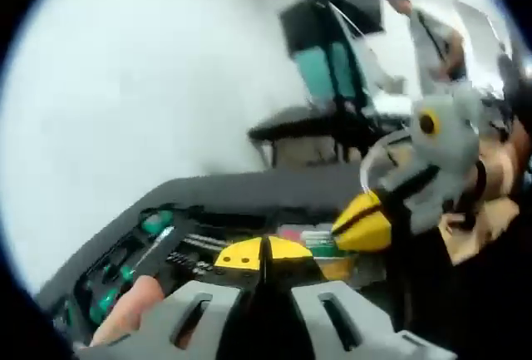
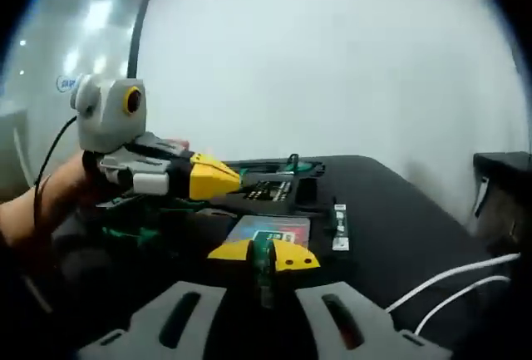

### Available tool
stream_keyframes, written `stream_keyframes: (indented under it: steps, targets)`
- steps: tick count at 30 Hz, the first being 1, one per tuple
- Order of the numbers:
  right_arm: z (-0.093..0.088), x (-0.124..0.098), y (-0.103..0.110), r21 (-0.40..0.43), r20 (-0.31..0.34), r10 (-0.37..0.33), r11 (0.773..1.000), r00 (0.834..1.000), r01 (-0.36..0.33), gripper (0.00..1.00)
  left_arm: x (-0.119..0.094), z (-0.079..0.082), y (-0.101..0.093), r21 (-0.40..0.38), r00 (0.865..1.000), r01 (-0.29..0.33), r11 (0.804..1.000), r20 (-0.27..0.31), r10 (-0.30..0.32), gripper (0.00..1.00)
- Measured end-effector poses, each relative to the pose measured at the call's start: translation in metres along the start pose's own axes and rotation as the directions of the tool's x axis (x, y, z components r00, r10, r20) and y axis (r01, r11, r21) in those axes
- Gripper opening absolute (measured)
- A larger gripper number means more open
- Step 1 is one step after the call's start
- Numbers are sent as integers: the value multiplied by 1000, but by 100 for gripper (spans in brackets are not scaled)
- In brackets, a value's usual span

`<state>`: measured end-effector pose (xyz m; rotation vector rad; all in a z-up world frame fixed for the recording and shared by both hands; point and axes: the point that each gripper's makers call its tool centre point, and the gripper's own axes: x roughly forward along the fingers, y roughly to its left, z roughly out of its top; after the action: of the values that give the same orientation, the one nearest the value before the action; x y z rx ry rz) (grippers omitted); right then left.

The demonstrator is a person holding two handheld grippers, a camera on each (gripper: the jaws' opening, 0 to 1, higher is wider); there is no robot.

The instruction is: Pick up the tools and put them into their designated positions in the toolbox.

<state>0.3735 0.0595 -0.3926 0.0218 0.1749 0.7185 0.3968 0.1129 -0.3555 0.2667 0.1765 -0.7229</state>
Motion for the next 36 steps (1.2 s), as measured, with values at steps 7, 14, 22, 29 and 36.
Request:
stream_keyframes:
  steps: [7,14,22,29,36]
  targets:
    - [1,27,8,-214,-109,-49,977,993,25,0,-53,2,17,-47,981,-168,985,90,172,6]
    - [-2,24,-1,-268,-153,-153,957,976,108,0,-118,-15,22,21,946,-300,954,132,295,6]
    - [0,17,-1,-264,-73,-69,963,995,47,0,-244,-49,103,-4,685,-710,704,227,692,6]
    - [47,-4,-37,-163,11,-141,976,990,141,9,-266,-53,112,-193,646,-675,712,311,697,6]
    - [38,-11,-99,-313,-331,-202,945,922,95,18,-251,-60,108,-132,687,-670,730,260,678,6]
